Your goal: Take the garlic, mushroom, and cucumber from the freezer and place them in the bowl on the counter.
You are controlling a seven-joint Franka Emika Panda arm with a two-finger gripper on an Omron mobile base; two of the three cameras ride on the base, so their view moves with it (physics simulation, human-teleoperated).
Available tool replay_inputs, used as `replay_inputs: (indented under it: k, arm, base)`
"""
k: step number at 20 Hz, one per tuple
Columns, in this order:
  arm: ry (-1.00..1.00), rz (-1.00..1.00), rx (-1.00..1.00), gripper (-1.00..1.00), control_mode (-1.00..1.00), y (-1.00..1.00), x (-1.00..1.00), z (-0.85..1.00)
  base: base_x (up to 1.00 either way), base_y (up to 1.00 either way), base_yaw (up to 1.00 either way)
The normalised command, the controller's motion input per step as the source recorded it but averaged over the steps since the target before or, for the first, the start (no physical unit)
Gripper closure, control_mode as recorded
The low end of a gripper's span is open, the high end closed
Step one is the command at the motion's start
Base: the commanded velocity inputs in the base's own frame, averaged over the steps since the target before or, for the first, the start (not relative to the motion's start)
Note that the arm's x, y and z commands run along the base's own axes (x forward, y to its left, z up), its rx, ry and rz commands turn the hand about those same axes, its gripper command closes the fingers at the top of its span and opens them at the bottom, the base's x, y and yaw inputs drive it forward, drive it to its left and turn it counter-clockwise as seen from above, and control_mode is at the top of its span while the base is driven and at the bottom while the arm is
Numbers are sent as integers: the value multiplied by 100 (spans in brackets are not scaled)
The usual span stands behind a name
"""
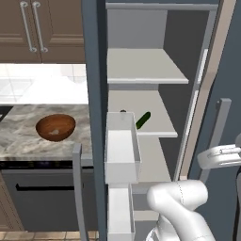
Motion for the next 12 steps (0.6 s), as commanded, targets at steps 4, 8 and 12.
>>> replay_inputs:
  k: [4, 8, 12]
  arm:
    - [-2, 0, 0, -100, -100, 15, 34, 7]
    - [-5, -1, 0, -100, -100, 18, 12, 9]
    - [-7, -10, 0, -100, -100, 0, 1, 7]
  base:
    - [0, 0, 0]
    - [0, 0, 0]
    - [0, 0, 0]
